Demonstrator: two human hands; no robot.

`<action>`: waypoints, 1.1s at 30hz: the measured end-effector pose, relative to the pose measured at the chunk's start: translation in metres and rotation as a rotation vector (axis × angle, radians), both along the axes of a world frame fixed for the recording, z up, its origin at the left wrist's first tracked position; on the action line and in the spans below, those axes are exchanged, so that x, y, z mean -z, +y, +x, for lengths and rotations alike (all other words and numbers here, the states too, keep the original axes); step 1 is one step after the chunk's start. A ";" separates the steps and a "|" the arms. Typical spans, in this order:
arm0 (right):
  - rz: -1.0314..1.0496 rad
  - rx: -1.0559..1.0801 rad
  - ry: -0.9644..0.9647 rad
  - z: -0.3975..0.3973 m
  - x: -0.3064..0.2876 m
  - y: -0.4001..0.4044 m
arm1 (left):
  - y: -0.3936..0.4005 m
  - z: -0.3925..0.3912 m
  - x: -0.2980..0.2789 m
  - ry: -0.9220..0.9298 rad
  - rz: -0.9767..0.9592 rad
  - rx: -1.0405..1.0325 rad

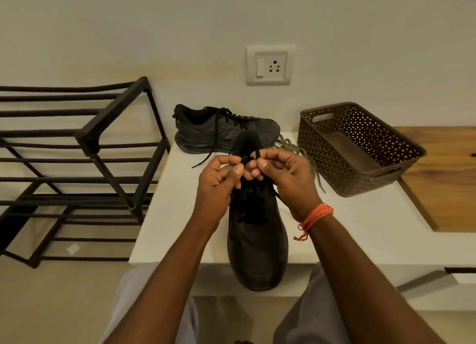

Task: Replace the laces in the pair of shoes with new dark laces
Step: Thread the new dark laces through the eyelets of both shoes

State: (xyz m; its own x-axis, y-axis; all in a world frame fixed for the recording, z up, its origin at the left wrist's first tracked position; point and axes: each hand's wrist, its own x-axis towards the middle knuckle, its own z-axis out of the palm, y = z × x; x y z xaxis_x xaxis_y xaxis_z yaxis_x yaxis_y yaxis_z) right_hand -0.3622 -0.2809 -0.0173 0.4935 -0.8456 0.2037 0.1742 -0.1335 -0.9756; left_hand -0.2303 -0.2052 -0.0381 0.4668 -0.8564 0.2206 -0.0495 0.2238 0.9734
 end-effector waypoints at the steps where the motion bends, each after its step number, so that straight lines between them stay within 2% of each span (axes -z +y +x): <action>1: 0.015 0.021 -0.011 -0.001 0.000 0.001 | 0.000 0.000 0.000 0.024 0.021 -0.008; 6: 0.147 0.090 -0.056 -0.002 -0.001 0.002 | 0.002 0.002 0.000 0.072 0.079 0.034; 12: 0.236 0.028 -0.090 0.000 0.001 0.000 | 0.003 0.006 -0.010 -0.013 0.121 0.177; 15: 0.168 0.025 -0.053 0.001 0.002 -0.001 | 0.000 0.009 -0.017 -0.092 0.161 0.214; 28: -0.138 -0.072 0.160 -0.010 0.003 0.002 | -0.006 0.004 -0.022 -0.047 0.285 0.048; 33: -0.084 0.059 0.074 -0.001 0.001 0.005 | -0.005 0.006 -0.021 -0.057 0.280 0.080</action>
